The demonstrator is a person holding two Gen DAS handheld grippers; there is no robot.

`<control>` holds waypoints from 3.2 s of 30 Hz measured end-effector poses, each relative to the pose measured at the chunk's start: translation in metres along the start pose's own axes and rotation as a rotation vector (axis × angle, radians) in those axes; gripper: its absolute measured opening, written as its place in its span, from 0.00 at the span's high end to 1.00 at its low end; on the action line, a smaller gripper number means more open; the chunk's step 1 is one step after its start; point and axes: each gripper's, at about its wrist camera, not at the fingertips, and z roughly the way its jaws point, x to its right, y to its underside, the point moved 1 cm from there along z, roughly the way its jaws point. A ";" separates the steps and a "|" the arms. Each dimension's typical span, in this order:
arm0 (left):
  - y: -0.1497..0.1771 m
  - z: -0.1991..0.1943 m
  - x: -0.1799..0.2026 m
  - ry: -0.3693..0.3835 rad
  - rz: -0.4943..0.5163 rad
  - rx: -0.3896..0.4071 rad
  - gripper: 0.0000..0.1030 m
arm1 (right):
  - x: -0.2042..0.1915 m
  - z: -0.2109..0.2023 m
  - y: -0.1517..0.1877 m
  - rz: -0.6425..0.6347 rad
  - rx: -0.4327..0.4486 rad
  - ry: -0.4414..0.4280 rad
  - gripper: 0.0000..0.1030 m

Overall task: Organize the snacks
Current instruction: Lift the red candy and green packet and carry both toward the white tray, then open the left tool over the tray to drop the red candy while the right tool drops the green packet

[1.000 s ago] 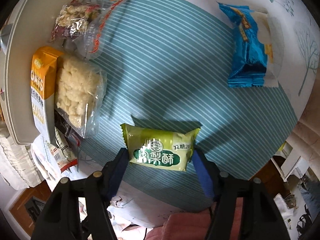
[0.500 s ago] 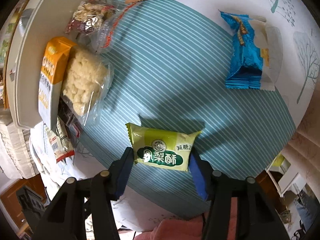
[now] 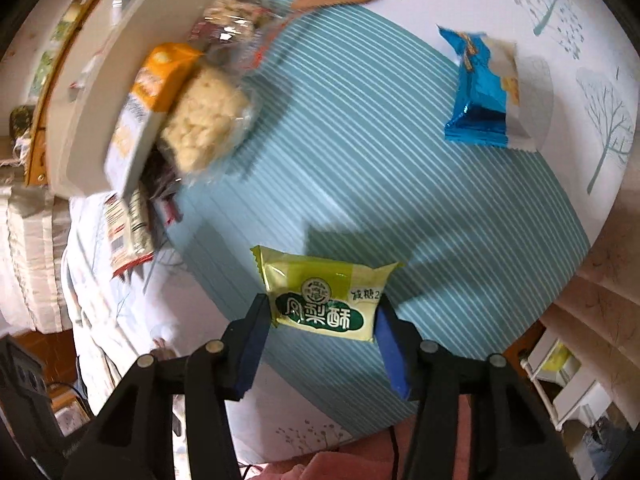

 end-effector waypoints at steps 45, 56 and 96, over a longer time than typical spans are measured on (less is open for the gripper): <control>-0.009 0.038 -0.025 -0.098 -0.342 0.013 0.50 | -0.036 -0.097 -0.103 -0.518 0.121 0.000 0.50; -0.018 -0.024 0.024 -0.146 -0.299 0.127 0.50 | -0.047 -0.119 -0.144 -0.634 0.200 -0.032 0.50; -0.095 -0.105 0.144 -0.003 -0.078 0.689 0.34 | -0.069 -0.121 -0.210 -0.797 0.469 -0.158 0.34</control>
